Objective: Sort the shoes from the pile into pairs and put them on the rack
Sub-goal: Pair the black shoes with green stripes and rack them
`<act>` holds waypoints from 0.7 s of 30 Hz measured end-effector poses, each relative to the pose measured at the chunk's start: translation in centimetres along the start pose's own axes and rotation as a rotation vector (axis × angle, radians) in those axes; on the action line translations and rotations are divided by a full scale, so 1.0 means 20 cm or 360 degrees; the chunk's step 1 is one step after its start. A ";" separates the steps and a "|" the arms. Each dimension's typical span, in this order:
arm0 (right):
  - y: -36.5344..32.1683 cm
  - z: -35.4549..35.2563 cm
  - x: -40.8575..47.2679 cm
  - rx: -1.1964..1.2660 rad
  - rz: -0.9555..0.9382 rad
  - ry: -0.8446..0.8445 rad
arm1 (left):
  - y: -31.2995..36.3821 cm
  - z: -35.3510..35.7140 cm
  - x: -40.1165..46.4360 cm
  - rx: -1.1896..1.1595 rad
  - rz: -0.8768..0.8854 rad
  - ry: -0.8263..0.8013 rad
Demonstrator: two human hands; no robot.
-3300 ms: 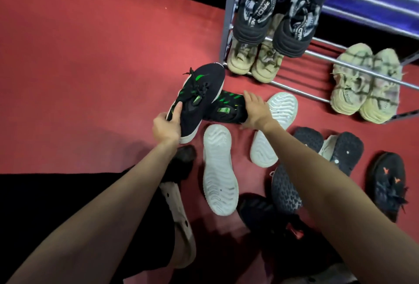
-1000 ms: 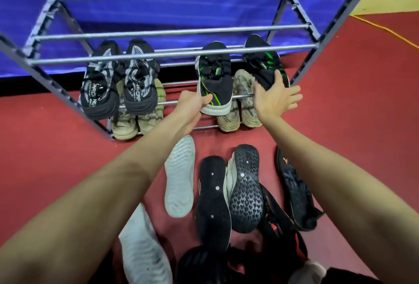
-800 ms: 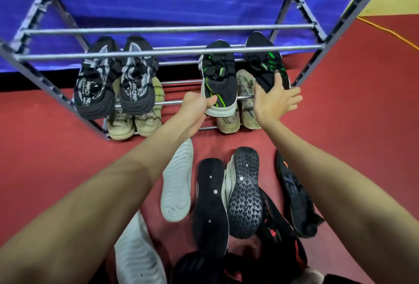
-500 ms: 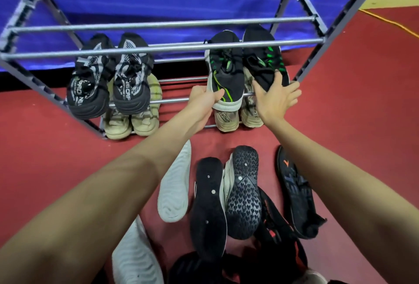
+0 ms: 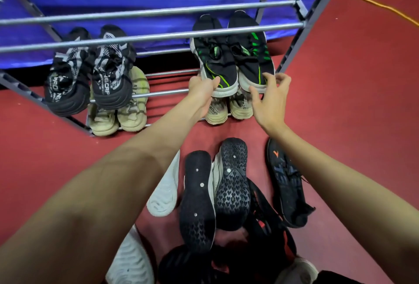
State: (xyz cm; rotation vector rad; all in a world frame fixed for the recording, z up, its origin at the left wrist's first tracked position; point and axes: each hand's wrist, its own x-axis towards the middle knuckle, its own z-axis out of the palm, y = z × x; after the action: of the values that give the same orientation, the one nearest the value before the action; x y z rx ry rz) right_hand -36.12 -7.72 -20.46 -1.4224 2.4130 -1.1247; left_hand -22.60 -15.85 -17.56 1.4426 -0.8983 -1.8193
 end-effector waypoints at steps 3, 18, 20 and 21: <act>-0.01 0.01 0.00 -0.0022 0.0004 0.0008 | 0.00 0.01 0.00 0.0020 0.0037 0.0044; -0.09 -0.01 -0.17 -0.0095 0.0123 -0.0012 | -0.07 -0.14 -0.12 0.0922 0.0436 0.0267; -0.10 -0.01 -0.28 -0.0108 0.0146 -0.0025 | -0.12 -0.21 -0.21 0.1080 0.0563 0.0282; -0.10 -0.02 -0.32 -0.0121 0.0148 -0.0054 | -0.14 -0.24 -0.26 0.1133 0.0604 0.0242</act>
State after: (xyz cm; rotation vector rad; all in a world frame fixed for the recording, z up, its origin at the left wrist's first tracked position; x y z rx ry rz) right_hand -31.30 -2.99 -20.56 -1.3232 2.4951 -0.9902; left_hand -16.97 -10.58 -17.77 1.6340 -1.7109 -1.1311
